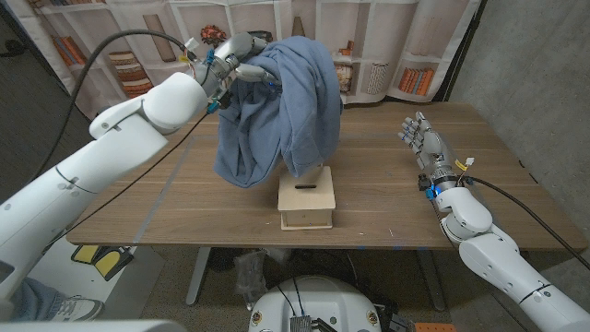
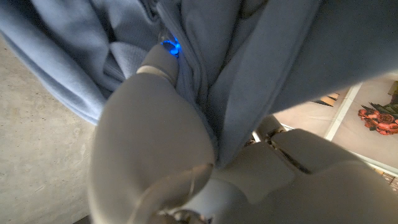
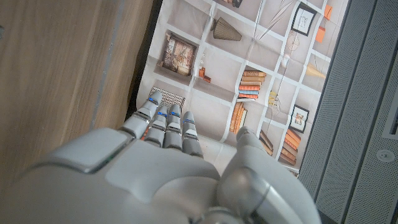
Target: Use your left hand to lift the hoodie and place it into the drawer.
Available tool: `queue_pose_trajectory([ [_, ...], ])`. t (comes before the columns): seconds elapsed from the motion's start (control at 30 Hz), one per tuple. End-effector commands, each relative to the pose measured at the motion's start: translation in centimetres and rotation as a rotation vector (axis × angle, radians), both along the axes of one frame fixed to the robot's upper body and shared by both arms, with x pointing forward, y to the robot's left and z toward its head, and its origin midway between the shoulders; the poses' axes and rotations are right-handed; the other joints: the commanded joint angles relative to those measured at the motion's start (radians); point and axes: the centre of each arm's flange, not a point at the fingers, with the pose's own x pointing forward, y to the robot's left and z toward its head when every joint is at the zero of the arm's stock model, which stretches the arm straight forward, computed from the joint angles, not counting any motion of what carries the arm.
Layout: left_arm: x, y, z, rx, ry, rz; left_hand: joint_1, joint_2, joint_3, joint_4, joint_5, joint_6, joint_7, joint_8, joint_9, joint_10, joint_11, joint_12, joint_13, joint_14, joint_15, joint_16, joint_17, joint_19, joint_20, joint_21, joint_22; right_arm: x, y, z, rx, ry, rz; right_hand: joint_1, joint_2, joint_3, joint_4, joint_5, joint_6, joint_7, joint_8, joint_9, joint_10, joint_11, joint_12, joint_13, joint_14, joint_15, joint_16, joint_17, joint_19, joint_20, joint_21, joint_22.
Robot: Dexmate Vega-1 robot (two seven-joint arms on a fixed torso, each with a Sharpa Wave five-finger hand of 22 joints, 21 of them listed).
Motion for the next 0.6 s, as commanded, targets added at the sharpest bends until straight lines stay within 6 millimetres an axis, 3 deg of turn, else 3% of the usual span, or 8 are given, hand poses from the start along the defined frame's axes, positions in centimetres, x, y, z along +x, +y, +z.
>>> queue_pose_trajectory([
  [0.03, -0.5, -1.0, -0.2, 0.048, 0.027, -0.083, 0.114, 0.184, 0.085, 0.05, 0.006, 0.012, 0.003, 0.004, 0.003, 0.01, 0.001, -0.007, 0.006, 0.068, -0.112, 0.008, 0.004, -0.001, -0.048, 0.011, 0.003, -0.2, 0.1, -0.1, -0.001, -0.004, 0.0, 0.001, 0.003, 0.0, -0.005, 0.002, 0.007, 0.006, 0.002, 0.001, 0.011, 0.003, -0.002, 0.004, 0.011, -0.001, -0.002, 0.003, 0.007, -0.005, -0.002, 0.002],
  [0.6, -0.8, -2.4, -0.7, 0.145, 0.112, -0.254, 0.109, 0.181, 0.096, 0.047, 0.006, 0.013, 0.005, 0.0, 0.006, 0.012, 0.002, -0.017, 0.012, 0.066, -0.113, 0.004, 0.009, -0.004, -0.048, 0.016, 0.002, -0.4, 0.0, -0.5, 0.007, 0.0, -0.001, 0.001, 0.003, 0.0, -0.006, 0.003, 0.005, 0.005, 0.002, 0.001, 0.011, 0.004, -0.002, 0.004, 0.011, -0.002, -0.002, 0.003, 0.008, -0.005, -0.005, 0.002],
])
